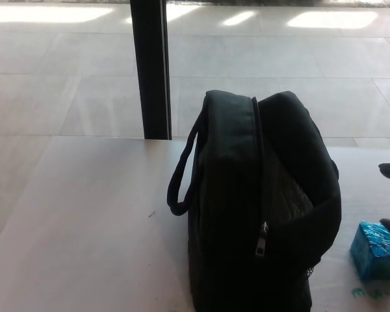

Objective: The robot uses its right hand to pick up the cube kept on the middle of the desk and put it inside the bag next to it

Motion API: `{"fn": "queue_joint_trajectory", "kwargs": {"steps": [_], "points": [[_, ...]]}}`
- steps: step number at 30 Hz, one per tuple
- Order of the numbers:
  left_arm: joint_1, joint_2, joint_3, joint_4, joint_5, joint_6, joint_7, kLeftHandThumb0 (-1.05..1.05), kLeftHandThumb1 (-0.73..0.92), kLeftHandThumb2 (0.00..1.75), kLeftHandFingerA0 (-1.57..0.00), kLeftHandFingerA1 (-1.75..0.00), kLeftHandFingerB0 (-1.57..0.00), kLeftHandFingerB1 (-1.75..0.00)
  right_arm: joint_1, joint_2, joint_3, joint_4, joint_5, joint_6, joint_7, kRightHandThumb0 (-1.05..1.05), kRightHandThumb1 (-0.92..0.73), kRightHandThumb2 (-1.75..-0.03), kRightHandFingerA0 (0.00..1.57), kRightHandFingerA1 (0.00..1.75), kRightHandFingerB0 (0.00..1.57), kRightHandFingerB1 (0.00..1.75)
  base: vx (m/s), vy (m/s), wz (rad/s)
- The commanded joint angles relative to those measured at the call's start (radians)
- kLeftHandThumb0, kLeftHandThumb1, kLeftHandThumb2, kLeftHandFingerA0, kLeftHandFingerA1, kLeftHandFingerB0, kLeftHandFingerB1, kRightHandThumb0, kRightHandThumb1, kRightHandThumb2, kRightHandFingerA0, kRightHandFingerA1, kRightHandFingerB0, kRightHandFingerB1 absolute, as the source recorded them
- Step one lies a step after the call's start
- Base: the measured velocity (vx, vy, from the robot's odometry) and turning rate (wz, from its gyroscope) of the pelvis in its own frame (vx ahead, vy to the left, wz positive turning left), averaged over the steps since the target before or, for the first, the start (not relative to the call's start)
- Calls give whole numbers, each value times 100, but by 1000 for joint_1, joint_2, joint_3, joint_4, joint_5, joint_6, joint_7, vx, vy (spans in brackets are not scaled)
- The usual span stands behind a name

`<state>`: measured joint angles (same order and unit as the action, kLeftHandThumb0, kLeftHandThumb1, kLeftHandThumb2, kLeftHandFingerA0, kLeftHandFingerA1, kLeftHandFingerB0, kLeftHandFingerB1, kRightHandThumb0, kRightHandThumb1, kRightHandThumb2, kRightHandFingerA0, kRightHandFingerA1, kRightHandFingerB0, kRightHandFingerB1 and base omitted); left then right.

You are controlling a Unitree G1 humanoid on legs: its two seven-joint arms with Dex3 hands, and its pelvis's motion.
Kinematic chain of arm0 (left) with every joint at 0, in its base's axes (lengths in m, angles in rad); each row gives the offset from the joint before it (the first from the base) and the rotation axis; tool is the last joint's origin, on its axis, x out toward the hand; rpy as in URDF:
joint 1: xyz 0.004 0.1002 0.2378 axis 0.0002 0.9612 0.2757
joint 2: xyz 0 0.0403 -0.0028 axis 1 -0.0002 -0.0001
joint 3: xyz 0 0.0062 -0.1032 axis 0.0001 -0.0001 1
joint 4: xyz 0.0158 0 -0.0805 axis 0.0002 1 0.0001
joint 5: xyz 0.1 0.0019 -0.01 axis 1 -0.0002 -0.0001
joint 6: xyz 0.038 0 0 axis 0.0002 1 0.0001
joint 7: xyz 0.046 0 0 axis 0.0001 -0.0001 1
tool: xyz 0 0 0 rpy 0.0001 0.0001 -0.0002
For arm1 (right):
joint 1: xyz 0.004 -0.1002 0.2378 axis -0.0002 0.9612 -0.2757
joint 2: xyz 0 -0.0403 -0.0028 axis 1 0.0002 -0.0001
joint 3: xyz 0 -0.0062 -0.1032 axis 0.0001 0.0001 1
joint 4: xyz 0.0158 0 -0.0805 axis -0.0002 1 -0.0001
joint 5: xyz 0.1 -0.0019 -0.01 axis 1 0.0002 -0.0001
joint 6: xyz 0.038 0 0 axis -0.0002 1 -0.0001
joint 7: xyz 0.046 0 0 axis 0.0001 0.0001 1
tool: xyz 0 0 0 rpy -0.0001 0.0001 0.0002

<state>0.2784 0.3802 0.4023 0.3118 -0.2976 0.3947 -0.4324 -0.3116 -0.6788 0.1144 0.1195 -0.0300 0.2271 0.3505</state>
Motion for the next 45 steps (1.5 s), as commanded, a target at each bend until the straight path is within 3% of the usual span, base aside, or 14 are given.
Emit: {"fn": "queue_joint_trajectory", "kwargs": {"steps": [1,3,4,6,7,8,10,11,14,33,38,40,42,45], "points": [[-1,15,-2,6,1,5,0,-42,54,93,-39,-59,-29,-53,-88,-45,96,92,-177,24,16,-96,-68,-105,0,13,5,19,0,0,0],[0,17,-1,8,0,-2,-6,-42,74,61,-44,-45,-39,-43,-112,-49,127,123,-209,26,15,-90,-80,-68,0,1,4,25,0,0,0],[1,18,-4,8,4,-4,-5,-44,73,62,-43,-44,-39,-43,-130,-46,151,147,-232,41,12,-99,-66,-105,0,12,12,16,0,0,0],[2,21,-5,7,6,-7,-7,-42,74,61,-43,-44,-39,-43,-151,-40,189,180,-270,58,3,-101,-67,-104,0,10,8,14,0,0,0],[3,20,-2,-1,1,4,-5,-42,53,92,-38,-59,-28,-53,-151,-36,196,189,-273,58,-1,-90,-77,-70,0,0,2,25,0,0,0],[0,19,0,4,-2,3,-8,-45,53,91,-37,-58,-28,-53,-151,-35,217,200,-292,59,-4,-102,-64,-104,0,11,5,10,0,0,0],[0,21,-3,7,1,-1,-10,-44,53,92,-38,-58,-28,-53,-154,-29,233,216,-299,56,-3,-105,-63,-102,0,8,8,9,0,0,0],[-2,20,-3,5,2,3,-5,-44,73,61,-43,-44,-39,-43,-156,-27,247,226,-309,50,-1,-105,-63,-102,0,8,9,9,0,0,0],[-3,20,-1,2,0,2,-6,-44,53,92,-38,-59,-29,-53,-159,-18,270,241,-319,48,9,-105,-62,-101,0,6,9,9,0,0,0],[-18,26,-16,25,2,-7,-18,-47,51,90,-37,-58,-28,-53,-126,-5,293,295,-352,-1,99,-85,-48,-81,0,4,0,4,0,0,0],[-20,25,-17,22,0,4,-11,-45,52,90,-36,-58,-27,-52,-137,4,309,337,-392,-30,80,-49,-49,-55,9,49,0,29,0,0,0],[-21,19,-12,16,-3,11,2,-43,53,92,-38,-59,-28,-53,-172,-21,374,371,-454,-45,133,-28,-48,-58,24,105,9,14,0,0,0],[-18,25,-14,12,-2,2,-9,-42,53,92,-38,-59,-27,-53,-174,-27,385,381,-455,-51,141,-17,-51,-56,62,101,11,28,0,0,0],[-16,24,-13,6,-2,0,-7,-43,73,61,-43,-45,-39,-44,-150,-24,370,384,-442,-73,112,-15,-62,-59,71,103,20,30,0,0,0]]}}
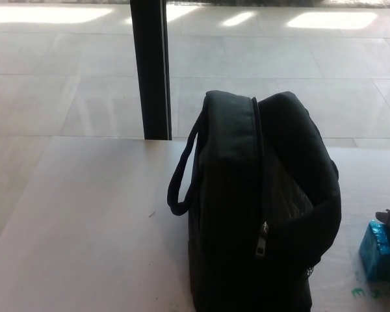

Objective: The robot uses its right hand to pick up the cube kept on the middle of the desk and put it inside the bag next to it

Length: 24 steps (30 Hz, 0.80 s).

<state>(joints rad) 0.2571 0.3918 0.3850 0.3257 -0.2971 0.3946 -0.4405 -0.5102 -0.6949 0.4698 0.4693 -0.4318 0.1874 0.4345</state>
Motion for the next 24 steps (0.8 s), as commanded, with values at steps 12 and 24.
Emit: {"fn": "queue_joint_trajectory", "kwargs": {"steps": [12,24], "points": [[-1,7,13,-6,-12,12,7,-38,72,61,-44,-47,-40,-44,108,-37,113,80,-251,-271,-333,-27,-75,-66,75,153,76,62,0,0,0],[-1,1,11,0,-5,9,22,-39,71,60,-44,-45,-42,-44,150,-22,24,119,-218,-409,-496,-21,-66,-86,81,162,81,112,0,0,0]]}}
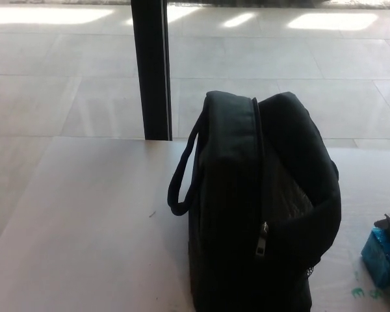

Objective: The robot uses its right hand to pick up the cube kept on the middle of the desk and put it inside the bag next to it

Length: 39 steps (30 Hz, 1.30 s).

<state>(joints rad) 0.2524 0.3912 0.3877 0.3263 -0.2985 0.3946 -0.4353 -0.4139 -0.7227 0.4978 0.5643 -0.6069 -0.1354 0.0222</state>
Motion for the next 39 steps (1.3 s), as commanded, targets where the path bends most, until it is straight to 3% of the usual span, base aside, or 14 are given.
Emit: {"fn": "queue_joint_trajectory", "kwargs": {"steps": [1,5,7,8,10,12,14,17,18,19,24,33,34,39], "points": [[3,3,9,0,-6,10,14,-39,71,60,-44,-45,-41,-43,53,8,-14,25,-39,-95,-94,-21,-66,-85,80,164,76,125,0,0,0],[6,9,6,4,-6,-1,-1,-40,51,90,-38,-59,-29,-54,56,11,-78,3,-9,-119,-130,-20,-64,-93,78,173,68,147,0,0,0],[10,11,5,0,-4,-3,-3,-41,72,61,-42,-46,-38,-43,59,14,-108,3,-3,-137,-165,-17,-60,-96,81,175,71,146,0,0,0],[10,10,6,0,-5,-2,-2,-40,51,90,-38,-59,-29,-54,59,14,-132,-1,2,-151,-189,-16,-59,-95,85,173,77,122,0,0,0],[8,9,9,7,-7,-4,-3,-40,72,60,-43,-45,-39,-43,54,16,-169,-5,12,-152,-189,-19,-57,-96,87,169,85,77,0,0,0],[13,7,10,2,-7,-3,1,-40,51,90,-38,-59,-30,-54,45,24,-210,0,32,-169,-199,-17,-58,-94,87,174,74,127,0,0,0],[12,9,11,4,-6,-2,5,-40,71,60,-43,-45,-40,-43,32,25,-236,2,33,-173,-194,-16,-58,-96,84,174,72,144,0,0,0],[14,9,12,8,-7,1,1,-39,72,60,-43,-45,-40,-43,25,18,-287,-10,52,-177,-192,-18,-51,-105,117,133,93,113,0,0,0],[14,8,13,8,-6,2,3,-39,72,60,-43,-45,-39,-43,21,17,-294,-12,49,-177,-190,-14,-57,-90,88,167,89,102,0,0,0],[18,9,13,5,-7,1,1,-40,52,90,-38,-59,-30,-54,15,12,-309,-19,57,-176,-175,-14,-57,-96,90,168,85,122,0,0,0],[28,12,11,1,0,-4,1,-40,52,91,-38,-59,-30,-54,-23,17,-373,-49,97,-170,-133,-14,-52,-106,86,175,73,151,0,0,0],[36,15,12,10,7,-12,4,-40,72,60,-44,-45,-41,-43,-160,52,-441,-133,166,-130,-54,-17,-48,-116,89,175,77,151,0,0,0],[38,14,15,10,5,-6,7,-40,72,60,-44,-45,-41,-43,-169,65,-445,-156,175,-121,-43,-25,-47,-116,118,139,95,123,0,0,0],[49,12,18,2,1,1,9,-42,50,89,-38,-58,-31,-54,-192,108,-447,-247,204,-86,20,-18,-47,-123,90,175,76,154,0,0,0]]}}
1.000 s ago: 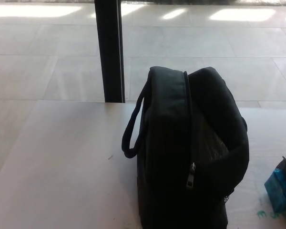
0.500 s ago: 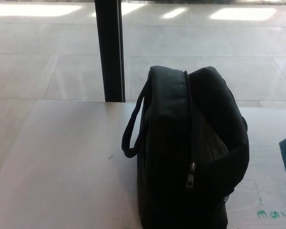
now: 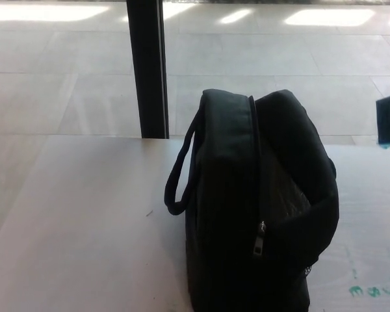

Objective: The robot uses its right hand to pick up the cube kept on the middle of the desk and put it inside the bag next to it

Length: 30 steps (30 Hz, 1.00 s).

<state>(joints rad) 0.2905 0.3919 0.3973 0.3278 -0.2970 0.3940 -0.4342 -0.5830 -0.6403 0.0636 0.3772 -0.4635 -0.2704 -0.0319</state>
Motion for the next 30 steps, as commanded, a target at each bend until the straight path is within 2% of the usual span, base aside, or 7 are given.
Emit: {"fn": "queue_joint_trajectory", "kwargs": {"steps": [1,3,16,21,26,27,30], "points": [[10,11,7,5,1,5,9,-40,51,90,-39,-59,-30,-54,-33,51,6,-134,86,41,115,-15,-45,-121,86,175,77,158,0,0,0],[7,12,6,12,3,1,7,-39,72,60,-44,-45,-40,-44,-34,62,16,-174,83,45,135,-19,-47,-117,85,175,75,160,0,0,0],[9,10,3,6,9,-10,12,-40,70,61,-46,-47,-42,-45,-61,76,153,-299,0,-48,221,-27,-55,-94,86,175,66,171,0,0,0],[5,22,2,20,9,-16,-5,-42,51,91,-39,-60,-30,-55,-100,32,175,-247,-71,-134,184,-27,-59,-84,88,175,75,153,0,0,0],[10,17,5,12,8,-15,4,-42,50,90,-40,-60,-31,-55,-162,-13,209,-224,-159,-165,181,-27,-58,-90,90,175,72,156,0,0,0],[9,13,6,7,11,-7,19,-38,70,61,-46,-47,-43,-45,-174,-20,233,-206,-184,-200,176,-28,-60,-81,92,175,81,139,0,0,0],[12,20,7,10,11,-9,12,-38,70,61,-46,-47,-42,-45,-195,-14,269,-174,-239,-239,131,-36,-63,-66,94,175,84,127,0,0,0]]}}
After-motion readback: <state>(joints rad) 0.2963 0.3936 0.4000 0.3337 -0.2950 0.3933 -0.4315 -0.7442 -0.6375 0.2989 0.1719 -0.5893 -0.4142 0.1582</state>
